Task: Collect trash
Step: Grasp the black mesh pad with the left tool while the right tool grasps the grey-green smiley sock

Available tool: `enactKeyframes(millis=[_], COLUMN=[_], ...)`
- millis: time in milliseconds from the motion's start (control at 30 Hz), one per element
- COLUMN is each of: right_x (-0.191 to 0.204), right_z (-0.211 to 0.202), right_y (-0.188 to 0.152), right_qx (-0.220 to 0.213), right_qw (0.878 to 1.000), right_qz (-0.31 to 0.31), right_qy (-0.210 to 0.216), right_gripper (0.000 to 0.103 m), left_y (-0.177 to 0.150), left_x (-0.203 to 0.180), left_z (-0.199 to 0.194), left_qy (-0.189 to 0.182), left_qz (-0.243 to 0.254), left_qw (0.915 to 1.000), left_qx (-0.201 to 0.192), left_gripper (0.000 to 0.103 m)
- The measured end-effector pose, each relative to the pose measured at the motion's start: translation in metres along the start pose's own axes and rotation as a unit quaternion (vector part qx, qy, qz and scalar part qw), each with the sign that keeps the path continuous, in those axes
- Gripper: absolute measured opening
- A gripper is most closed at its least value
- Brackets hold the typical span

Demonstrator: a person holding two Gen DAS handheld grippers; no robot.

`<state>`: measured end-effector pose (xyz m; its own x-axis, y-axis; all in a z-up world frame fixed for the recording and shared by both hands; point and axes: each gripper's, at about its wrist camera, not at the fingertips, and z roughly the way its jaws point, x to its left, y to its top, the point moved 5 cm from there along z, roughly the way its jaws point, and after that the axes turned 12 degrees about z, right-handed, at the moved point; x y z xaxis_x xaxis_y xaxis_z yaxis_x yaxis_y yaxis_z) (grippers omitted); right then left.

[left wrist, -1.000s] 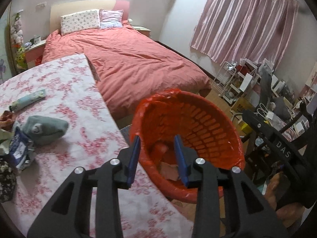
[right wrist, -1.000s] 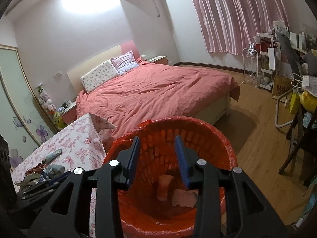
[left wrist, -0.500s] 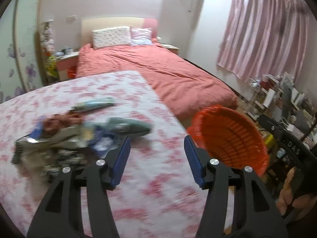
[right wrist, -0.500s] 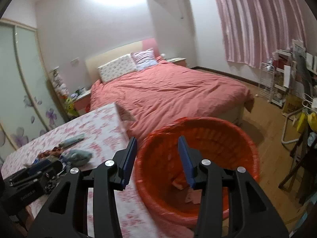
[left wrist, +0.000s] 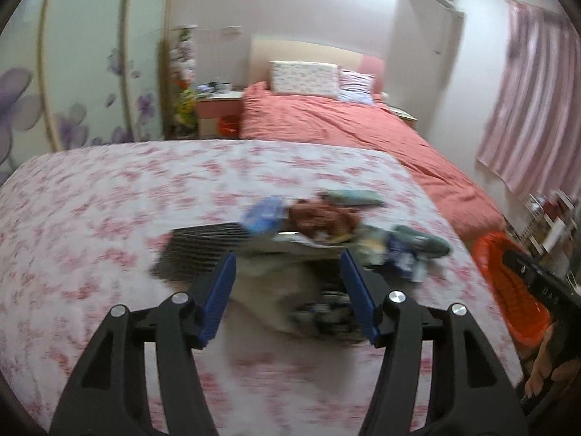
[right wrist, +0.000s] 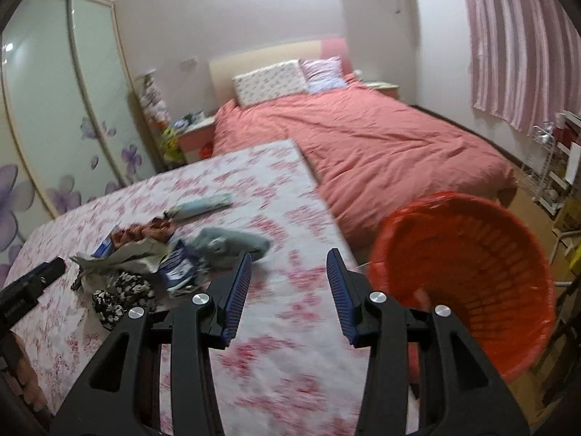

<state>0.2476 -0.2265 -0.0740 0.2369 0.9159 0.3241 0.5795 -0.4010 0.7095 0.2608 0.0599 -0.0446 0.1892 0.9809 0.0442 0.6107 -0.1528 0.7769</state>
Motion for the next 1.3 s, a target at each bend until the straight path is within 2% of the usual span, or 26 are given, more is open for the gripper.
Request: enactKeyframes(millis=[133,267,500,533,567,600,633,667,733,867,1000,1100,1200,1300], right_x=[0.021,0.033,0.040,0.039,0.038,0.037,0.035,0.034,0.030,0.018,0.011,0.012,0.011,0.012], right_z=[0.022,0.051,0.099,0.100,0.101,0.099,0.097,0.095,0.089,0.068,0.050,0.045,0.046,0.050], right_y=[-0.002,0.003,-0.006,-0.010,-0.016,-0.016,-0.015,-0.014,-0.013,-0.003,0.005,0.007,0.006,0.003], right_qx=[0.012,0.021,0.078,0.083,0.086,0.083,0.082,0.084,0.079,0.041,0.013,0.010,0.014,0.021], right_qw=[1.000,0.999,0.995,0.994,0.994,0.994,0.994,0.994,0.995,0.997,0.998,0.998,0.998,0.998], right_qz=[-0.016,-0.030,-0.047,-0.052,-0.058,-0.060,-0.057,-0.053,-0.047,-0.021,-0.011,-0.017,-0.020,-0.019], right_qy=[-0.001,-0.017,-0.038,-0.038,-0.041,-0.046,-0.044,-0.037,-0.035,-0.055,-0.059,-0.055,-0.054,-0.053], right_gripper=[0.044,0.044,0.044,0.038,0.025,0.021,0.009,0.006,0.005,0.004,0.004,0.004,0.004,0.004], left_y=[-0.009,-0.013,-0.019,-0.020,-0.021,-0.022,-0.023,-0.023,-0.025,-0.026,-0.029,-0.031,-0.029,-0.019], left_x=[0.031,0.046,0.056,0.058,0.059,0.062,0.064,0.066,0.071,0.082,0.098,0.103,0.100,0.089], left_z=[0.003,0.004,0.014,0.015,0.016,0.018,0.019,0.020,0.023,0.032,0.054,0.066,0.069,0.074], left_qy=[0.017,0.020,0.018,0.019,0.020,0.022,0.024,0.025,0.028,0.043,0.051,0.044,0.015,0.007], left_qz=[-0.018,-0.028,-0.035,-0.036,-0.038,-0.040,-0.042,-0.044,-0.050,-0.052,-0.067,-0.077,-0.092,-0.068], left_qw=[0.9997,0.9994,0.9990,0.9990,0.9989,0.9987,0.9985,0.9984,0.9979,0.9968,0.9940,0.9923,0.9922,0.9948], left_qx=[0.006,0.010,0.019,0.020,0.021,0.023,0.025,0.026,0.030,0.042,0.071,0.087,0.083,0.075], left_gripper=[0.061,0.063,0.063,0.063,0.063,0.063,0.063,0.063,0.063,0.063,0.063,0.063,0.063,0.067])
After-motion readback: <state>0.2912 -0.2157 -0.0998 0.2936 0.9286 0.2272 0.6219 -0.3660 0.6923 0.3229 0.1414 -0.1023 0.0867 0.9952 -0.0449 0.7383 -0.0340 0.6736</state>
